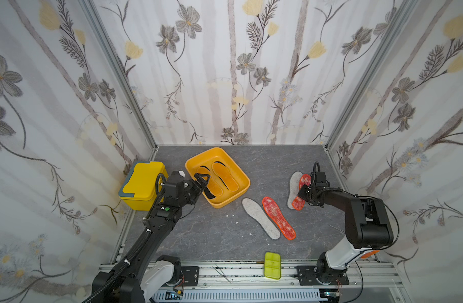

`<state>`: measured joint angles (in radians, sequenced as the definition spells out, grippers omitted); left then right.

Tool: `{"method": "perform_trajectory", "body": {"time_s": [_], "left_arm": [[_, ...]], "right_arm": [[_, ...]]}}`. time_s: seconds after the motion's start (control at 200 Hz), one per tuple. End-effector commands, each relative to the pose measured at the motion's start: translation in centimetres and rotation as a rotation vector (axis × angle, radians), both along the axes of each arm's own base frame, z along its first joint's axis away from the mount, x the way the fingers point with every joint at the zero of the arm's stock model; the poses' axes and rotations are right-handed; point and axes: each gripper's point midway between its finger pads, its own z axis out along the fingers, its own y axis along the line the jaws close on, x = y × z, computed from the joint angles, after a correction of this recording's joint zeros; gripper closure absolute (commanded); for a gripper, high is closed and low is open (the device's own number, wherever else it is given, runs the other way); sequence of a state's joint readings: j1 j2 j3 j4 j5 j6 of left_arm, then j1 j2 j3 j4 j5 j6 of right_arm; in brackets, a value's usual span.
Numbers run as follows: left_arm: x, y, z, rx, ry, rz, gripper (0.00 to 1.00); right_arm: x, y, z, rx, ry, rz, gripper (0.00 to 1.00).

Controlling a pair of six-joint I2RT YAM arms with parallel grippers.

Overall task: Put the insoles into the storage box
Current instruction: Pick up the insole from the center of the board.

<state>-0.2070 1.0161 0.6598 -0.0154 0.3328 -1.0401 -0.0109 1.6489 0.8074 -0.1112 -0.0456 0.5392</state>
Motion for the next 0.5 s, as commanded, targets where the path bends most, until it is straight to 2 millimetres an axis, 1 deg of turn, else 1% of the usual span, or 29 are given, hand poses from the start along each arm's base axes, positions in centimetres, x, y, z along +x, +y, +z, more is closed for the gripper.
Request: {"method": "perform_trajectory", "body": {"time_s": [0.0,0.035,0.07,0.08,0.095,0.345,0.42,0.495], "left_arm": [[0.2,0.2,0.4,0.003,-0.02,0.01,0.0],[0.2,0.2,0.4,0.002,-0.019,0.01,0.0],[0.2,0.2,0.3,0.003,-0.018,0.01,0.0],[0.2,0.1,0.3,0.003,-0.017,0.01,0.0],[0.2,0.1,0.4,0.002,-0.018,0.009,0.0],[0.2,0.1,0.3,0.001,-0.018,0.008,0.0],[0.3,0.1,0.3,0.001,-0.019,0.007,0.0],[0.3,0.1,0.4,0.0,-0.02,0.005,0.0]], "right_arm": [[-2.3,-0.1,-0.7,-0.002,0.084,0.015,0.92],[-2.0,0.1,-0.1,0.002,0.059,0.028,0.95],[-2.0,0.1,0.0,0.001,0.05,0.034,0.97],[-1.8,0.1,0.8,0.0,0.025,0.034,0.99],[-1.7,0.0,1.2,-0.004,0.014,0.031,1.0],[-1.2,-0.4,5.0,-0.02,-0.098,0.052,1.0],[-1.0,-0.3,6.5,-0.025,-0.142,0.072,1.0],[-0.6,0.1,8.4,-0.025,-0.201,0.106,1.0]]}}
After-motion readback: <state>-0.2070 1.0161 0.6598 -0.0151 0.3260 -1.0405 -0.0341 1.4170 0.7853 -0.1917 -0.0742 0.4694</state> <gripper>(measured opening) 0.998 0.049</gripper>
